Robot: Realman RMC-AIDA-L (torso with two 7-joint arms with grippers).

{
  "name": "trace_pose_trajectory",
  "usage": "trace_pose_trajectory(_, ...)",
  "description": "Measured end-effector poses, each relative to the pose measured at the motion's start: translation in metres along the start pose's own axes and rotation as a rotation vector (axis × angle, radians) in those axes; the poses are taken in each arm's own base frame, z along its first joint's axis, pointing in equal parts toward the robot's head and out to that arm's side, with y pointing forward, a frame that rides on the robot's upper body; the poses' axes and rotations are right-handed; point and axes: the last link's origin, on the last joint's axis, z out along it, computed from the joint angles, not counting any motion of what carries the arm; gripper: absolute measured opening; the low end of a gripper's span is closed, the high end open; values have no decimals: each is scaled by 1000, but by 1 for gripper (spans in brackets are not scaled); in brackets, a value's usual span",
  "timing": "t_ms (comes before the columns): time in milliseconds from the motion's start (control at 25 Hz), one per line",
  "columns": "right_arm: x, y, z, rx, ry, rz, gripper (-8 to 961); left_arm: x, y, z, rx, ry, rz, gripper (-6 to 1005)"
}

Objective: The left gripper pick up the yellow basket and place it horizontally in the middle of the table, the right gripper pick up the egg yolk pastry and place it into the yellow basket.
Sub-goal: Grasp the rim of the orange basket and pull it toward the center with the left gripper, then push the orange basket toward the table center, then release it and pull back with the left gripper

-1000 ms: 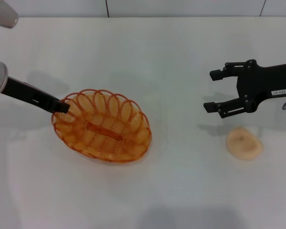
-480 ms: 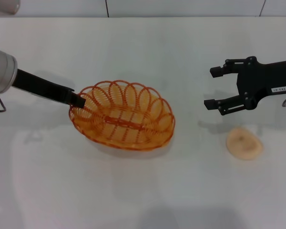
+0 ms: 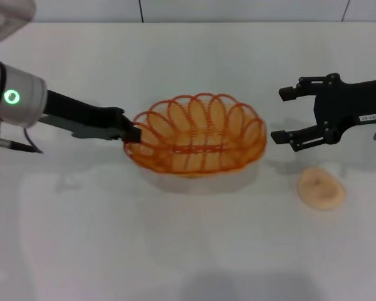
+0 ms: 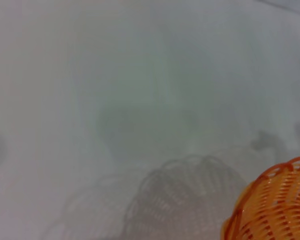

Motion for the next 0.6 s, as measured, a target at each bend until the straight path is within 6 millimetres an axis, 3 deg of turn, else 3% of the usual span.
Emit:
trace_pose_trajectory(240, 3, 1, -1, 0, 2, -10, 871, -5, -6, 16, -24, 0, -93, 76)
trace_pose_trajectory(600, 5, 4, -1, -3, -1, -10, 871, -7, -9, 25, 11, -19, -127, 78)
